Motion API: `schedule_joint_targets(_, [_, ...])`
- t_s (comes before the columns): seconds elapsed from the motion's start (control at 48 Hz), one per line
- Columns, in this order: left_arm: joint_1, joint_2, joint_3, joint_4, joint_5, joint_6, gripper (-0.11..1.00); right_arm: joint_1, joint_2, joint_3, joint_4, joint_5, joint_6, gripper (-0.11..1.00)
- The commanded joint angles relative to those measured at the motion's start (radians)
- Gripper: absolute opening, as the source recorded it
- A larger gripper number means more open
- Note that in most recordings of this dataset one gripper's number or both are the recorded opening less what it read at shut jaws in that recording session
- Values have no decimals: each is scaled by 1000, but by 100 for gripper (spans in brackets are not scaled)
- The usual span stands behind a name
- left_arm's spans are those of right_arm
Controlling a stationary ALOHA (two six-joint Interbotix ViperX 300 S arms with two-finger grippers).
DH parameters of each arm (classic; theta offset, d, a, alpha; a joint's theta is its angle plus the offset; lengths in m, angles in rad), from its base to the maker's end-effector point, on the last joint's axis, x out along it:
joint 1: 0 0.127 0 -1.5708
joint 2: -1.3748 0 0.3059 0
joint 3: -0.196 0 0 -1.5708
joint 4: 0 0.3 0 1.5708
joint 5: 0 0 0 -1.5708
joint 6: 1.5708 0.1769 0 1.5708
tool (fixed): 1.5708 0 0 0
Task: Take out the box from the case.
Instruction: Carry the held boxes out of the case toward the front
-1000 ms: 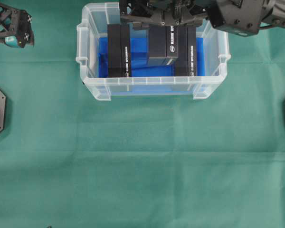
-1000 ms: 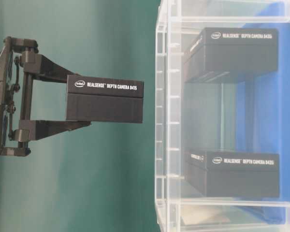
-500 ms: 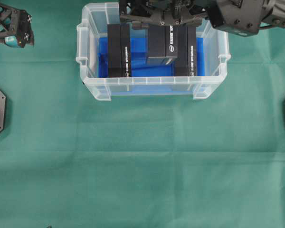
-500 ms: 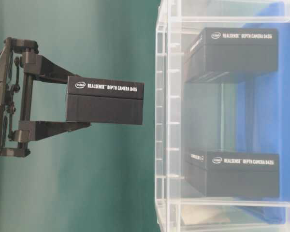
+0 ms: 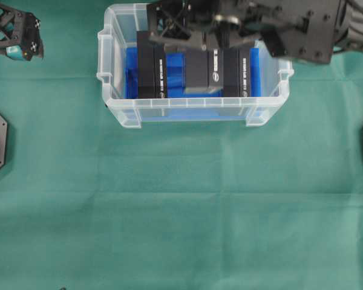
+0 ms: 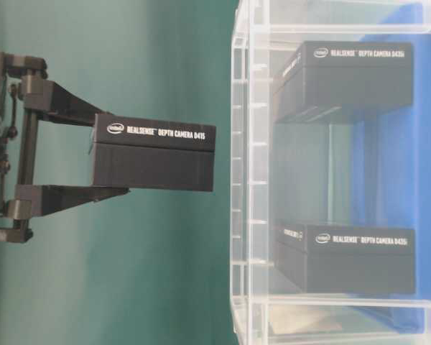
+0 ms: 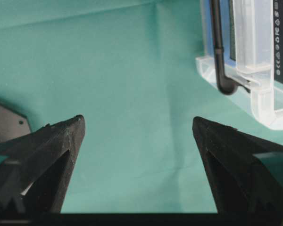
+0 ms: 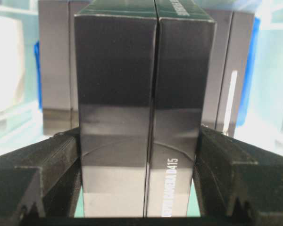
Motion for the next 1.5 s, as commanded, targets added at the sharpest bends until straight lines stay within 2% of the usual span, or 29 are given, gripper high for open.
schedule_joint_targets(0.0, [-2, -6, -12, 5, -3, 2, 94, 29, -41, -29, -12, 11, 11, 67])
schedule_joint_targets(0.625, [-5, -8, -11, 5, -5, -5, 94, 252, -15, -29, -29, 46, 212, 67])
schedule_joint_targets(0.979, [-3, -9, -11, 5, -5, -6, 94, 380, 12, -29, -21, 41, 364, 67])
schedule_joint_targets(1.188, [-5, -9, -9, 5, -5, -6, 94, 416, 14, -29, -14, 41, 411, 67])
schedule_joint_targets(1.479, [-5, -11, -9, 5, -5, -8, 94, 420, 20, -29, -11, 41, 414, 67])
